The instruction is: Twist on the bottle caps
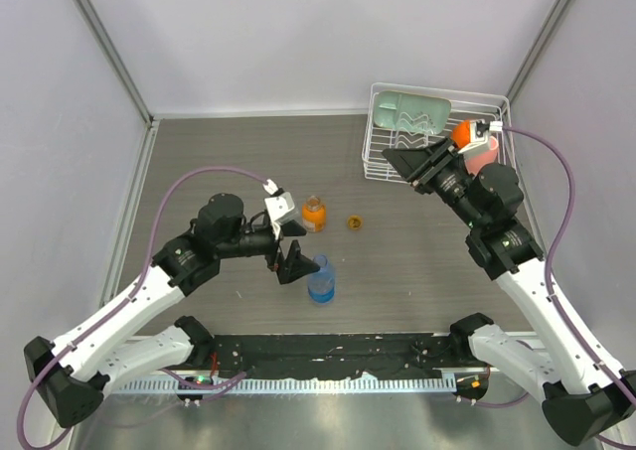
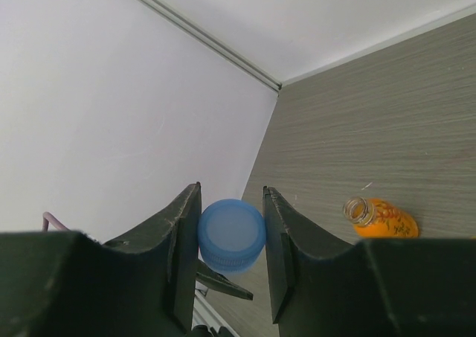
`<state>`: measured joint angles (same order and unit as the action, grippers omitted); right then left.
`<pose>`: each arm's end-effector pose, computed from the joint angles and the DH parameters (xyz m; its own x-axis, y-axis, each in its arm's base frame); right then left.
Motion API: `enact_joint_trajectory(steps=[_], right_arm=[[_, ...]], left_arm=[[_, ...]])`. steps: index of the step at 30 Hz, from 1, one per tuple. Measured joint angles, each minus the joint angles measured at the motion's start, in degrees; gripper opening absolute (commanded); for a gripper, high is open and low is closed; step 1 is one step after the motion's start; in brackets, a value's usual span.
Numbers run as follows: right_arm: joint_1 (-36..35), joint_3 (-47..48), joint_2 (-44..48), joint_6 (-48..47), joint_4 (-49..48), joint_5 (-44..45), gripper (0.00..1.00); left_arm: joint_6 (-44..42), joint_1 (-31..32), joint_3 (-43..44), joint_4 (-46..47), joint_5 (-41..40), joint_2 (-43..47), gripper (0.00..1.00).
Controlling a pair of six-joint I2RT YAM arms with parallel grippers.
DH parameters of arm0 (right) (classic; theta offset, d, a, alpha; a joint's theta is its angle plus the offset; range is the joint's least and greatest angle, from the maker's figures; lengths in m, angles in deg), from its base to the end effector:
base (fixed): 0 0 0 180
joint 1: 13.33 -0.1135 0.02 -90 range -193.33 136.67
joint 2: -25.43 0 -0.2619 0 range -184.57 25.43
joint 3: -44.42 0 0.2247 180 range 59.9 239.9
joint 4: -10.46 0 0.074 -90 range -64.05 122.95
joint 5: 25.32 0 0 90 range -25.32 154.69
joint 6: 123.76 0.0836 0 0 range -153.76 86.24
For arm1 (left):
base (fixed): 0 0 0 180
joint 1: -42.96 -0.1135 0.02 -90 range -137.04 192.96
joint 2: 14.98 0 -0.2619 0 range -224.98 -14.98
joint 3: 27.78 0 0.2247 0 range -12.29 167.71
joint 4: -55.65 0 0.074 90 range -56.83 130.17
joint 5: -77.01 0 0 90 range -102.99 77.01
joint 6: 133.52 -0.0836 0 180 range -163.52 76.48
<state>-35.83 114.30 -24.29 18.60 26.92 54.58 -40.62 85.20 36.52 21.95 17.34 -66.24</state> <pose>0.1954 0.0968 0.4008 -0.3900 0.6823 -0.6184 -0.3760 0.4950 0.7833 0.1284 -0.1736 0.3169 -0.3079 0.2206 -0.9255 0.9156 0.3330 -0.2253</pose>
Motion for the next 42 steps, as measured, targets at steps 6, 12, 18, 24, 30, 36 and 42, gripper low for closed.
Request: enact_joint_trajectory(steps=[6, 12, 18, 24, 30, 36, 42], right_arm=[[0.0, 0.0, 0.3, -1.1, 1.4, 0.2, 0.19], [0.0, -0.1, 1.0, -1.7, 2.2, 0.7, 0.20], [0.0, -0.1, 1.7, -2.2, 2.5, 1.1, 0.19], [0.0, -0.3, 1.7, -2.5, 2.8, 1.3, 0.19], [0.0, -0.3, 1.8, -2.6, 3.8, 1.5, 0.20], [0.0, -0.3, 2.6, -3.0, 5.0, 1.9, 0.19], [0.0, -0.2, 4.4, -4.4, 7.4, 3.7, 0.20]], left_arm=[[1.5, 0.0, -1.5, 2.4, 5.1, -1.7, 1.00], [1.6, 0.0, -3.2, 4.9, 6.8, -4.5, 1.00], [1.6, 0.5, -3.3, 7.9, 7.1, -8.8, 0.91], [-1.1, 2.1, -2.6, 7.5, 6.8, -12.8, 0.55], [-9.6, 2.4, 11.1, -7.2, 3.8, -22.4, 0.30], [-17.2, 3.4, 28.0, -23.0, -2.5, -32.1, 0.28], [-23.0, 10.4, 47.6, -41.5, -12.0, -47.9, 0.22]])
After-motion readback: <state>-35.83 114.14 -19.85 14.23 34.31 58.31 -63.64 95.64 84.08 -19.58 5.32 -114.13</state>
